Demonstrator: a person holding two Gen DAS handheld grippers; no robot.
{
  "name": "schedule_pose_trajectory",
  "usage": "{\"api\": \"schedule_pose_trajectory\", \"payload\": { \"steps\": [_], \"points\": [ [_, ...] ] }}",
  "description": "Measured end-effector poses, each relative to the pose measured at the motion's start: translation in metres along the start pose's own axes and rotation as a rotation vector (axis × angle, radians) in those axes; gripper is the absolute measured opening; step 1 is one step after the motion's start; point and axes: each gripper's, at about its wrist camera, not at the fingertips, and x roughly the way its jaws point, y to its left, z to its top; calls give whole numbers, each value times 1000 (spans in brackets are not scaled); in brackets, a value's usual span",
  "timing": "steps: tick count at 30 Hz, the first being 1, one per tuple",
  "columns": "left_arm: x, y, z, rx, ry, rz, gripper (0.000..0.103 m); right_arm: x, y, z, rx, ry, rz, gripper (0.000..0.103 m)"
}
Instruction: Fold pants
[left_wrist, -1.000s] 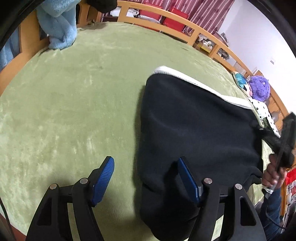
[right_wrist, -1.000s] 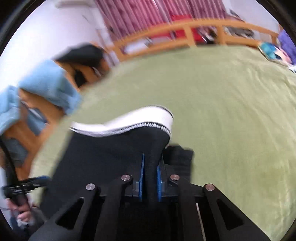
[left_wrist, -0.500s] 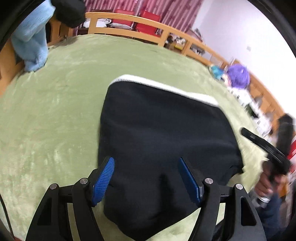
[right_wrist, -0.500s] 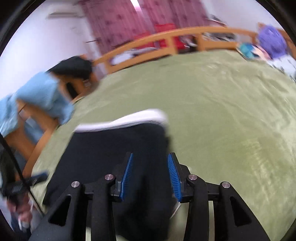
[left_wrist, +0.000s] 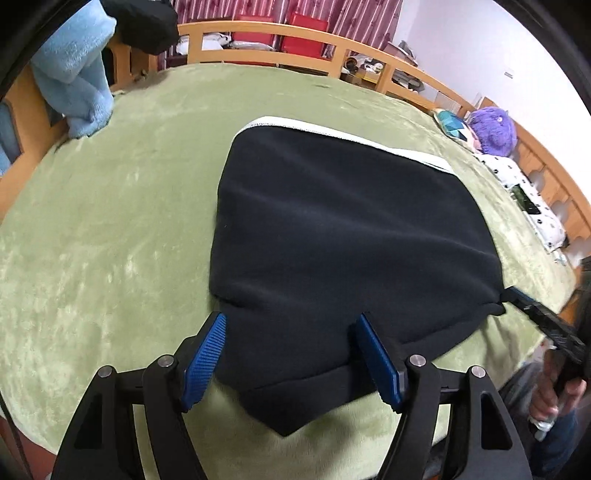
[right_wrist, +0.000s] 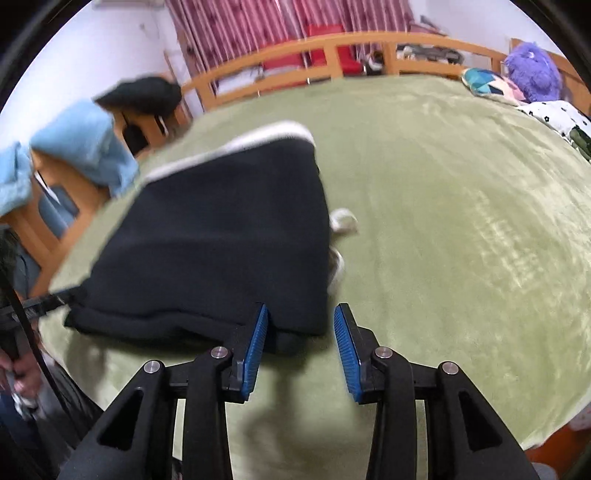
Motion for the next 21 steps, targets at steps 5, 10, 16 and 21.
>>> {"api": "schedule_pose_trajectory", "payload": {
  "steps": [5, 10, 16, 21],
  "points": [
    [12, 2, -7, -13, 55, 46, 75, 26, 11, -4, -35, 71, -82, 47],
    [-15, 13, -5, -53, 15, 44, 72, 15, -6, -5, 91, 118, -49, 50],
    [-65, -7, 15, -51, -83, -28, 72, -40, 27, 15, 43, -7, -66, 50],
    [-112, -50, 35, 19, -174, -7, 73, -85, 59, 51, 12, -82, -82, 55]
  ]
}}
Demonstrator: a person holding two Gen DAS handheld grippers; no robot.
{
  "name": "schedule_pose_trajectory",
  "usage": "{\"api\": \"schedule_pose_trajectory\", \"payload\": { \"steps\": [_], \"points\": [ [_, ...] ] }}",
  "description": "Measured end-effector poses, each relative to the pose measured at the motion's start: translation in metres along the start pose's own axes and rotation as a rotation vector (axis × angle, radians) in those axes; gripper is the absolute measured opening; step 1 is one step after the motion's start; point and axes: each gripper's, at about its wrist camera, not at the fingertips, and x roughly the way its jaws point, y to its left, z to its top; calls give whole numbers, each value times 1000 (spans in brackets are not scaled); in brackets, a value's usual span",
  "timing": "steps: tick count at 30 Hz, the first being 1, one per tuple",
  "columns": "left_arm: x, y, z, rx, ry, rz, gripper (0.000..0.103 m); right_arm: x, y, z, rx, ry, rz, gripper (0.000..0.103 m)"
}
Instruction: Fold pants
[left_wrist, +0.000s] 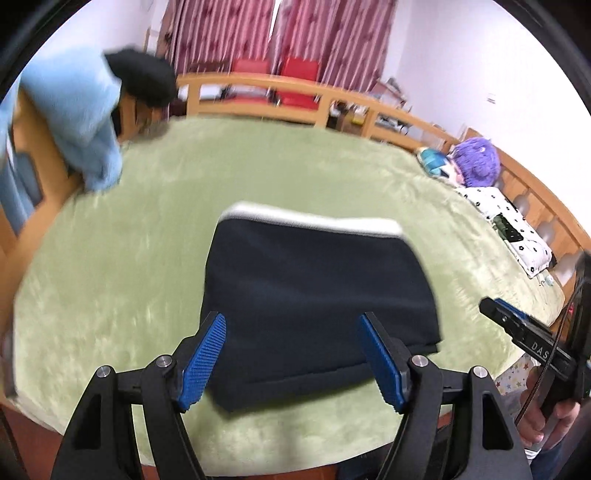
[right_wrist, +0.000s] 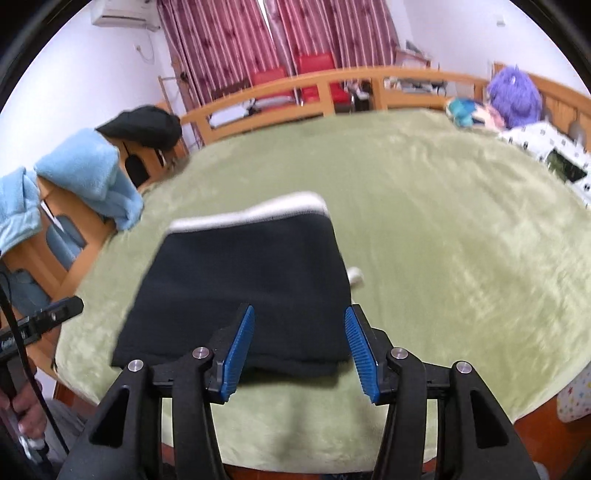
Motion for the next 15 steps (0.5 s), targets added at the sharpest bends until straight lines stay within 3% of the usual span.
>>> {"api": "schedule_pose_trajectory", "payload": {
  "steps": [3, 8, 10, 12, 15],
  "points": [
    [-22, -23, 18, 38, -20, 48, 73, -19, 10, 29, -10, -25, 26, 63],
    [-48, -45, 32, 56, -36, 125, 81, -56, 31, 60, -61, -57, -9, 75],
    [-54, -52, 31, 52, -42, 151, 84, -68, 35, 62, -64, -83, -3, 87],
    [-58, -54, 27, 46, -57, 147, 84, -78, 36, 59, -70, -114, -9, 98],
    [-55, -53, 18, 32, -46, 109, 84, -83, 34, 51, -76, -128, -32, 101]
  ]
}}
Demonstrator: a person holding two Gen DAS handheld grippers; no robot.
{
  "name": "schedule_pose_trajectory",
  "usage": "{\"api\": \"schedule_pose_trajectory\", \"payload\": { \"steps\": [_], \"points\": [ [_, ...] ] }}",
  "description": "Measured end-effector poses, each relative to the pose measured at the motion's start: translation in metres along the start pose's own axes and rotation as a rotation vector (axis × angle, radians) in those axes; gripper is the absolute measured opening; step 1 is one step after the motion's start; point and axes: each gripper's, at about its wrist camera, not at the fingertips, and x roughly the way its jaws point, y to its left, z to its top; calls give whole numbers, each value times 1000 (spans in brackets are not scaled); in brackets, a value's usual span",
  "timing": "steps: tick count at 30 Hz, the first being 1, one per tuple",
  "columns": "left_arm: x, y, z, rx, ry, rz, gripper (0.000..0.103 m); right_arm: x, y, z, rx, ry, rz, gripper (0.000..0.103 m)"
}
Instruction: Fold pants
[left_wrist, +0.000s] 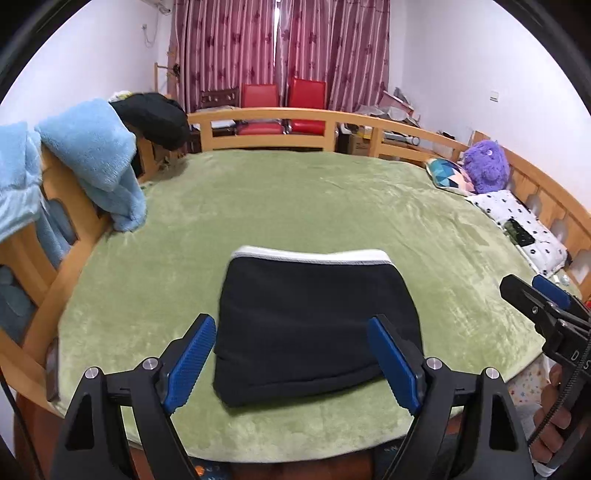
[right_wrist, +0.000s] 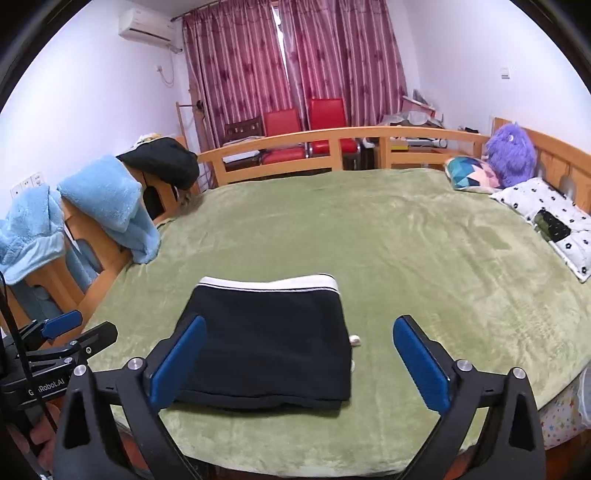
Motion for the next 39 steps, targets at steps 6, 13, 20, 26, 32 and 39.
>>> {"api": "schedule_pose_trajectory", "payload": {
  "steps": [6, 13, 20, 26, 32, 39],
  "points": [
    [5, -2, -7, 1, 1, 13, 84, 2, 0, -14, -21, 25, -21, 102],
    [7, -3, -9, -10, 4, 23, 85, 12, 1, -25, -32, 67, -50, 102],
    [11, 0, -10, -16, 16, 34, 85, 13, -3, -30, -21, 76, -54, 102],
    [10, 1, -9, -16, 16, 30, 85, 14, -4, -29, -15, 78, -52, 102],
    [10, -1, -10, -15, 18, 30, 85, 14, -4, -29, -14, 79, -54, 102],
    [9, -1, -12, -17, 18, 33, 85, 14, -4, -29, -13, 79, -59, 102]
  ]
}}
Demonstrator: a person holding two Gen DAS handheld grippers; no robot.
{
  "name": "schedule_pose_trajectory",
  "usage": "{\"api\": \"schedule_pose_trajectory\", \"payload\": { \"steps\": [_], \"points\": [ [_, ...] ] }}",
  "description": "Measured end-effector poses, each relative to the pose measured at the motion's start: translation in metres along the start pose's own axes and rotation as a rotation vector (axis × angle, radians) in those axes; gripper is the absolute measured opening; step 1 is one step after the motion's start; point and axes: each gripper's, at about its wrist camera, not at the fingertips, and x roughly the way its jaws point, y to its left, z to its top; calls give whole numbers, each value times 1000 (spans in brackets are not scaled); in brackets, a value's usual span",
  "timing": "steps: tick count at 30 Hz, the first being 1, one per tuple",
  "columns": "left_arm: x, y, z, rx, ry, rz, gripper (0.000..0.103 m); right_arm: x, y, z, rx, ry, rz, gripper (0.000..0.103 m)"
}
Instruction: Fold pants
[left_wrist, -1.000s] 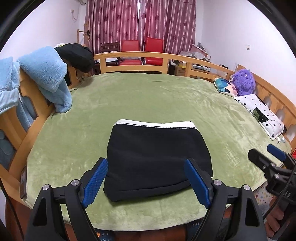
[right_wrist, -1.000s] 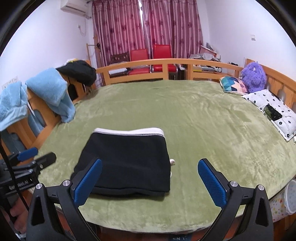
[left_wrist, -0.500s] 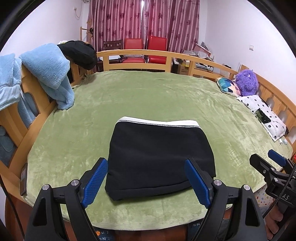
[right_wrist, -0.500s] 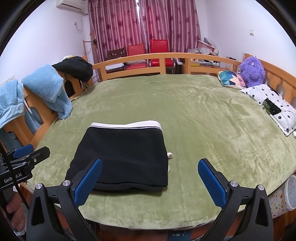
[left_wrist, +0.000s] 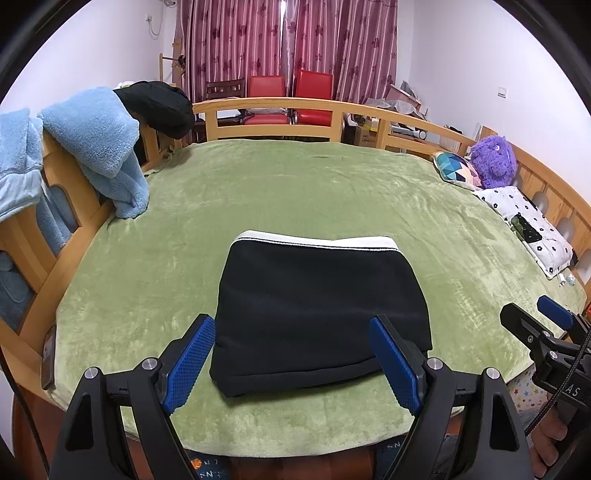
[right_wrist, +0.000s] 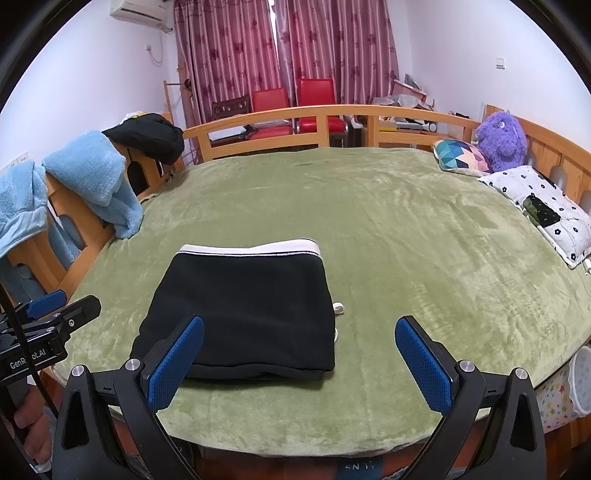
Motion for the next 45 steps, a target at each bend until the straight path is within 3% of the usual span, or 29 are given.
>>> {"api": "schedule_pose_trajectory", "payload": {
  "steps": [45],
  "points": [
    [-5, 0, 0, 10, -3, -7, 85, -3, 3, -1, 20, -5, -15, 102]
  ]
}}
